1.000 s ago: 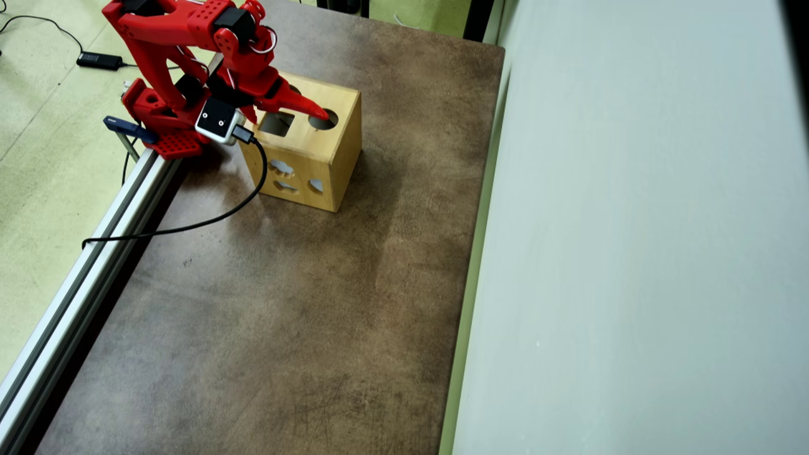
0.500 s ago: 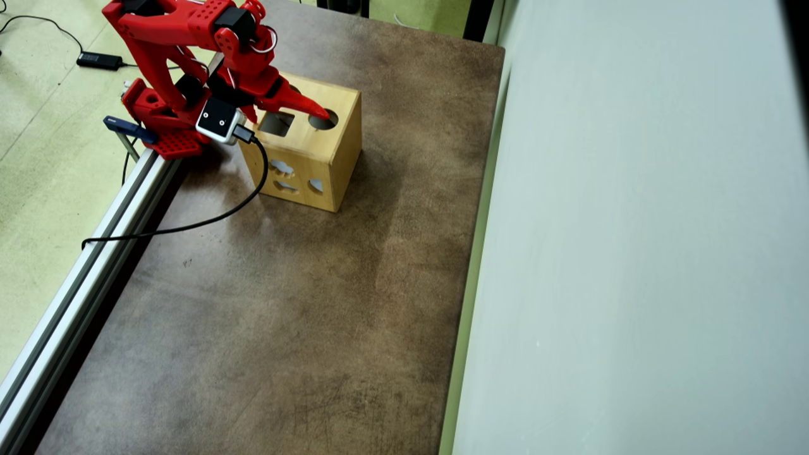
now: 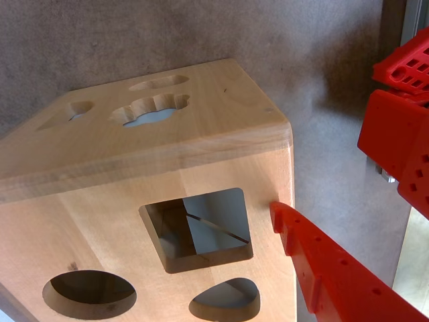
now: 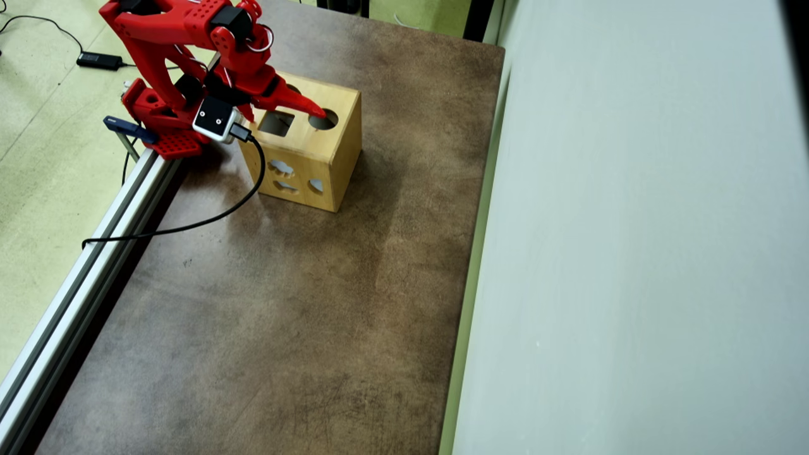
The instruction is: Pick and place the red cube on the square hole
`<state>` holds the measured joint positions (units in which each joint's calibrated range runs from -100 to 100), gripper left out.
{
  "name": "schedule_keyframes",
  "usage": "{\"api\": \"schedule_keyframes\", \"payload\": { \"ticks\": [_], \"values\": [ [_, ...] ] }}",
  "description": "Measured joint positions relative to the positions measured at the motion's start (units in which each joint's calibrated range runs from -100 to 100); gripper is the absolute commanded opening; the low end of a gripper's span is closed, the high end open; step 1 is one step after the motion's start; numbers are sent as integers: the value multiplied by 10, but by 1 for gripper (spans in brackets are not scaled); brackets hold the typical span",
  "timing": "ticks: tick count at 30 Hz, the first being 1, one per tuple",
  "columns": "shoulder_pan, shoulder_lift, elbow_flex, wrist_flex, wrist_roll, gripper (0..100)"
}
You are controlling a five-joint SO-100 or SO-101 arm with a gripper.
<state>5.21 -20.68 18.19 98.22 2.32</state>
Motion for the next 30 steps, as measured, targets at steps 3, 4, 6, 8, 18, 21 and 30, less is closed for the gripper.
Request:
{"api": "schedule_keyframes", "payload": {
  "ticks": [3, 4, 6, 8, 18, 21, 30],
  "values": [
    [0, 0, 0, 0, 0, 80],
    [0, 0, 0, 0, 0, 80],
    [0, -1, 0, 0, 0, 80],
    [0, -1, 0, 0, 0, 80],
    [0, -9, 2, 0, 0, 80],
    [0, -33, 8, 0, 0, 80],
    [0, -110, 8, 0, 0, 80]
  ]
}}
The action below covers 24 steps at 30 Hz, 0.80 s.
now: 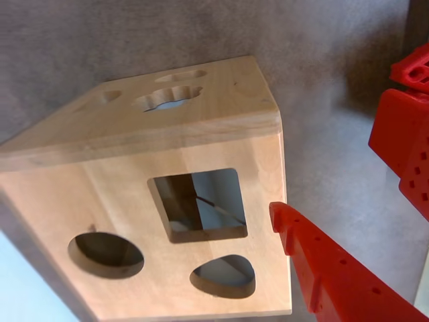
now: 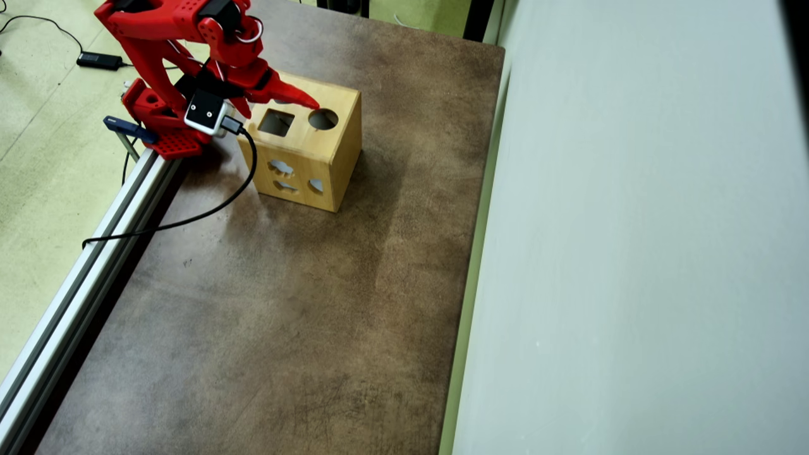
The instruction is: Pick and place the red cube on the square hole
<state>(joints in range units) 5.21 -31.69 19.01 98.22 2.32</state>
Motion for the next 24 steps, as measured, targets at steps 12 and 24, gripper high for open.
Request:
{"api": "schedule_keyframes", "payload": {
  "ticks": [12, 24],
  "values": [
    [0, -113, 0, 1, 0, 80],
    [0, -232, 1, 1, 0, 80]
  ]
}}
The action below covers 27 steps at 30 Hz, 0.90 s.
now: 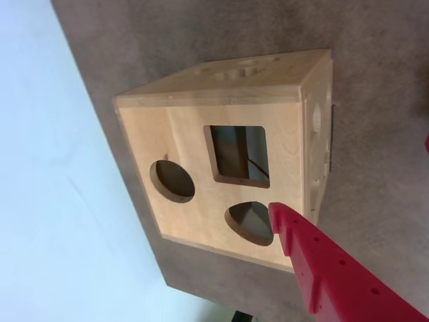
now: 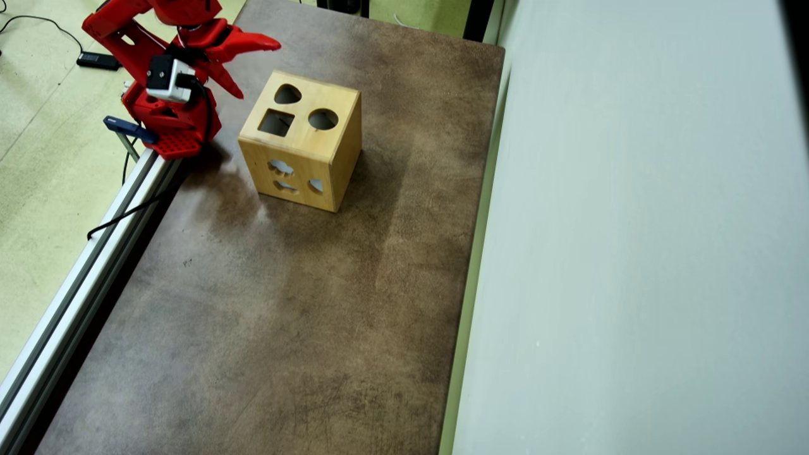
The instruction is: Pick and place the red cube on the square hole
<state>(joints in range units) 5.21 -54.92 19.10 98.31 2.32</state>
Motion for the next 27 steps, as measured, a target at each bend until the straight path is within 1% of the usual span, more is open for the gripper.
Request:
{"api": "schedule_keyframes", "payload": {
  "ticks": [27],
  "values": [
    [-1, -285, -1, 1, 0, 80]
  ]
}}
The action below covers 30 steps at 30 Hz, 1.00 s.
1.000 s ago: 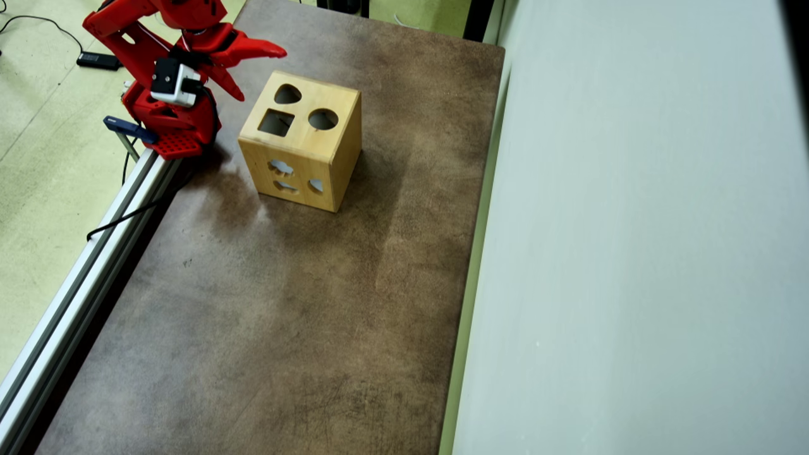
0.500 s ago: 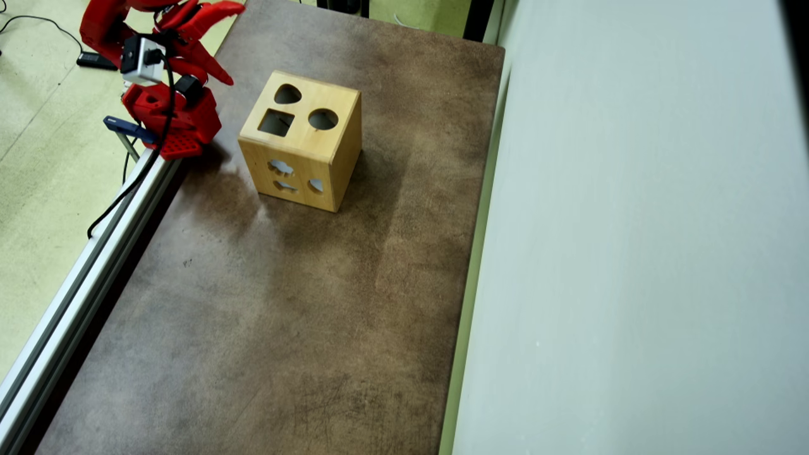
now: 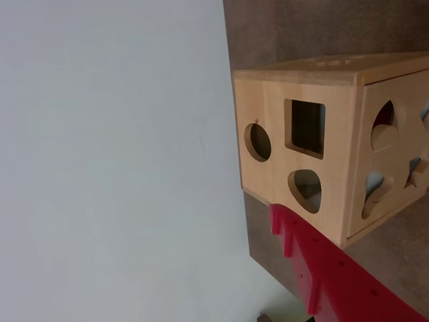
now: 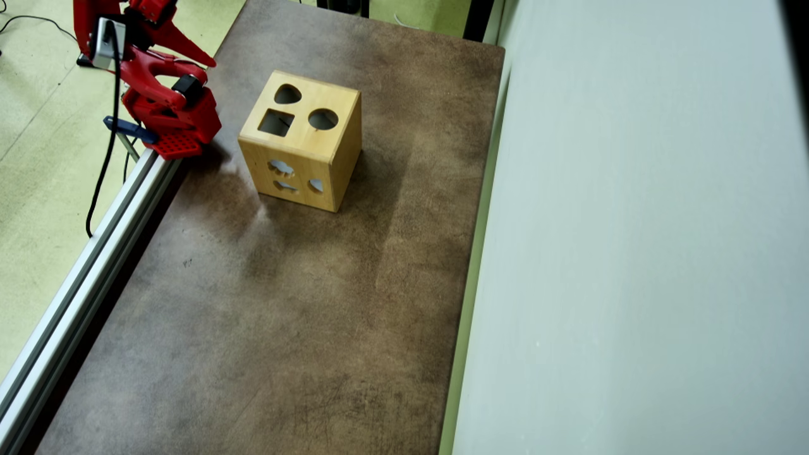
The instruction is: Pick and place the red cube on the square hole
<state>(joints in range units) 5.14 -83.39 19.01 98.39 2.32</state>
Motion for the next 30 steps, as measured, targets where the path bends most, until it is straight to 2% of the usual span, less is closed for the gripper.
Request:
{"api": "schedule_keyframes", "payload": {
  "ticks": [11, 30],
  "values": [
    [0, -120, -1, 0, 0, 80],
    [-1, -121, -1, 0, 0, 80]
  ]
}}
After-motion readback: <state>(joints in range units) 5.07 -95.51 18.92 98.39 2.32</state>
